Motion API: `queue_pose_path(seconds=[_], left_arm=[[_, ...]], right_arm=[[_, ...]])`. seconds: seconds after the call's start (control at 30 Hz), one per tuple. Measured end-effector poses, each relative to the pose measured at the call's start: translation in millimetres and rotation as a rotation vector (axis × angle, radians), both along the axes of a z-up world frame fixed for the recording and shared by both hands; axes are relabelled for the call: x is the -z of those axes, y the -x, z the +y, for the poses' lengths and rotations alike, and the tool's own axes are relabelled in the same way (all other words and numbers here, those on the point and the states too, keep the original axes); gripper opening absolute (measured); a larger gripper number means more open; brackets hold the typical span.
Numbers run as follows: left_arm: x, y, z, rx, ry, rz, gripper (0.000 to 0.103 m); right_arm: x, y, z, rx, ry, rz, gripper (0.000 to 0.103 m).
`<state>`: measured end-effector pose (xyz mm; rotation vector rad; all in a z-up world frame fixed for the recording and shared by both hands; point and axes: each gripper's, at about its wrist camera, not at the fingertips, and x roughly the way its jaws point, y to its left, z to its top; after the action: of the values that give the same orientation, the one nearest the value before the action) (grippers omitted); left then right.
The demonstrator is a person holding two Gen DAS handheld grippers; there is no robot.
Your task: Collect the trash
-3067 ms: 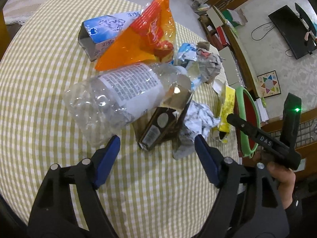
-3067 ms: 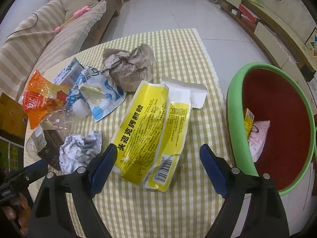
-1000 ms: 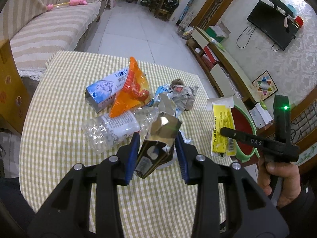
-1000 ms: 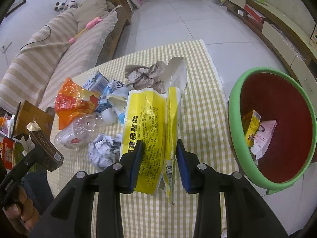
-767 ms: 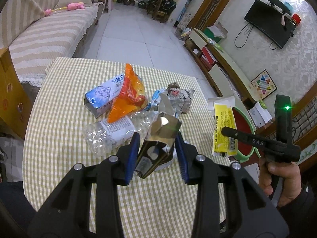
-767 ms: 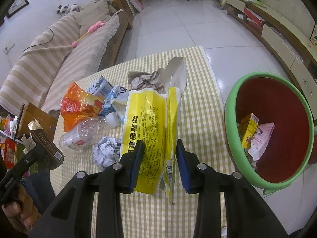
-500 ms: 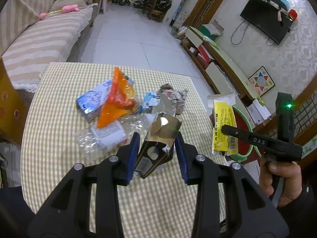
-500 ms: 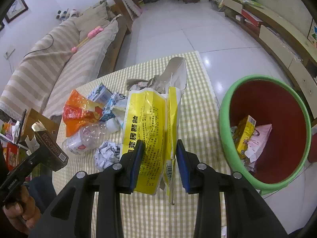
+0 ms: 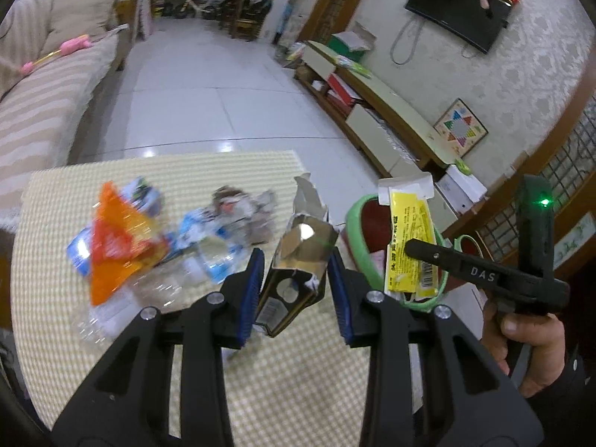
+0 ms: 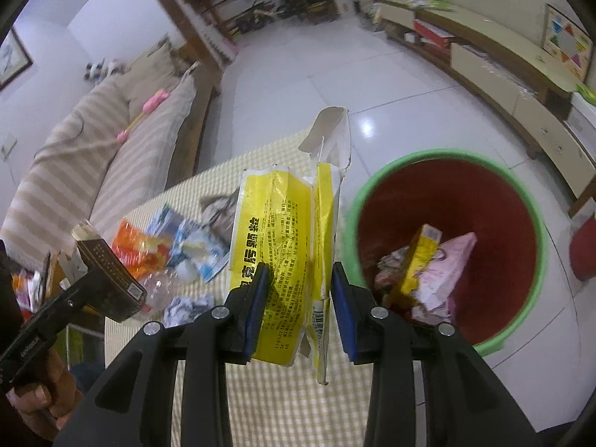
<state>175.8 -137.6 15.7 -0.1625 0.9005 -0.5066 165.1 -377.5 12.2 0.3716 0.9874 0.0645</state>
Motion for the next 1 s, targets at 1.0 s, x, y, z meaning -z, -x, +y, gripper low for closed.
queue_pose_path(seconds=[1.0], left_arm=[[-13,-41,-179,0.277,0.001,0.016,0.023]], right_arm=[[-24,26,-121,0.279,-0.001,-0.059,0.033]])
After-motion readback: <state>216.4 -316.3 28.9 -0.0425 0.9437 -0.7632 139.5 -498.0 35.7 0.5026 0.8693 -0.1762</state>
